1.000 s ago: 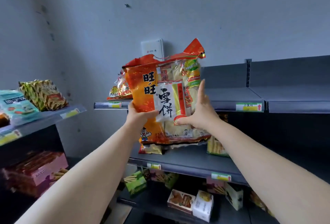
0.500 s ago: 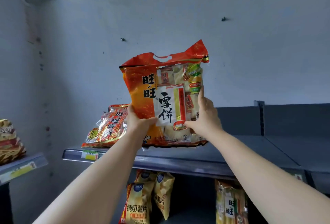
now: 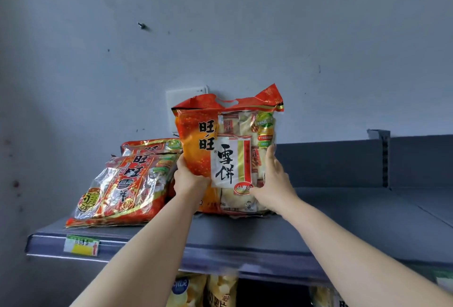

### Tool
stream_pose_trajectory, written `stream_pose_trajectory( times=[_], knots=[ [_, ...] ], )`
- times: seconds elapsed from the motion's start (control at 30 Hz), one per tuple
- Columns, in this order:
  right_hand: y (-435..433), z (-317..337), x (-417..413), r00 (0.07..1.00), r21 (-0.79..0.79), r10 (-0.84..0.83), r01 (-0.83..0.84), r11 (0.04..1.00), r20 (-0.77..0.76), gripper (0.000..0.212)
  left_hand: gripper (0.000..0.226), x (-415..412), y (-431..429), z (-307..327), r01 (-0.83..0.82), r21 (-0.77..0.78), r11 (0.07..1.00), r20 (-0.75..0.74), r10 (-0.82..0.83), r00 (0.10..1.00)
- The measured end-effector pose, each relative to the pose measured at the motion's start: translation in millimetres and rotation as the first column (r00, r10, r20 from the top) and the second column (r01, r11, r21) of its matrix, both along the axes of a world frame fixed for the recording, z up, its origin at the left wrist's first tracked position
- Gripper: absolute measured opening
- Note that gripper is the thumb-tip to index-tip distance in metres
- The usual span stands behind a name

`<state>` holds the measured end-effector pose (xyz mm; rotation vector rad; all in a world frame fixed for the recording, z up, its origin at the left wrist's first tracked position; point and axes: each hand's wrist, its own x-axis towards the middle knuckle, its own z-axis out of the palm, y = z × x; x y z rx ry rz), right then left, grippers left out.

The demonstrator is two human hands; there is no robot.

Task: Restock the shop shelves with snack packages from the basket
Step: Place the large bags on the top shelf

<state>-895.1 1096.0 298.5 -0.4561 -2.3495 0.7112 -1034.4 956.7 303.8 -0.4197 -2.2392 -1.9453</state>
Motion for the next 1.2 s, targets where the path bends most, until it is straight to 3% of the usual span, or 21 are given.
stream_pose_trajectory(
  times=[0.13, 0.27, 0.37, 0.5, 0.67, 0.8, 0.93, 1.03, 1.2],
  knots=[
    [-1, -1, -28, 0.998, -0.103, 0.069, -0.067, 0.992, 0.015, 0.125, 0.099, -37, 6, -1, 0.034, -0.029, 0.999, -0.042, -0.035, 0.999],
    [-3, -4, -40, 0.998, -0.131, 0.035, -0.029, 0.991, 0.045, 0.096, 0.097, -47, 15, -5, 0.000, -0.034, 0.999, -0.072, -0.003, 0.997],
    [-9, -10, -37, 0.996, -0.033, -0.075, 0.076, 0.997, 0.050, 0.083, 0.083, -24, 26, -6, -0.050, -0.091, 0.995, -0.207, 0.030, 0.978],
    [-13, -17, -7, 0.974, 0.101, -0.192, 0.180, 0.978, 0.117, 0.075, 0.077, 17, 48, -11, 0.055, -0.206, 0.977, -0.366, -0.129, 0.921],
    [-3, -23, 86, 0.879, 0.309, -0.417, 0.340, 0.888, 0.231, 0.070, 0.071, 99, 68, -8, 0.225, -0.358, 0.906, -0.368, -0.358, 0.858],
    [0, -36, 195, 0.792, 0.344, -0.538, 0.439, 0.830, 0.289, 0.065, 0.066, 184, 77, -17, 0.248, -0.610, 0.753, -0.405, -0.564, 0.720],
    [-4, -63, 315, 0.700, 0.332, -0.592, 0.492, 0.805, 0.399, 0.060, 0.061, 280, 83, -45, 0.091, -0.875, 0.475, -0.365, -0.773, 0.519],
    [-10, -85, 402, 0.597, 0.333, -0.632, 0.541, 0.772, 0.494, 0.060, 0.063, 349, 86, -72, 0.044, -0.952, 0.302, -0.255, -0.866, 0.431],
    [-23, -128, 523, 0.427, 0.273, -0.630, 0.642, 0.717, 0.649, 0.061, 0.068, 454, 86, -118, 0.115, -0.985, 0.126, -0.080, -0.935, 0.345]
  ],
)
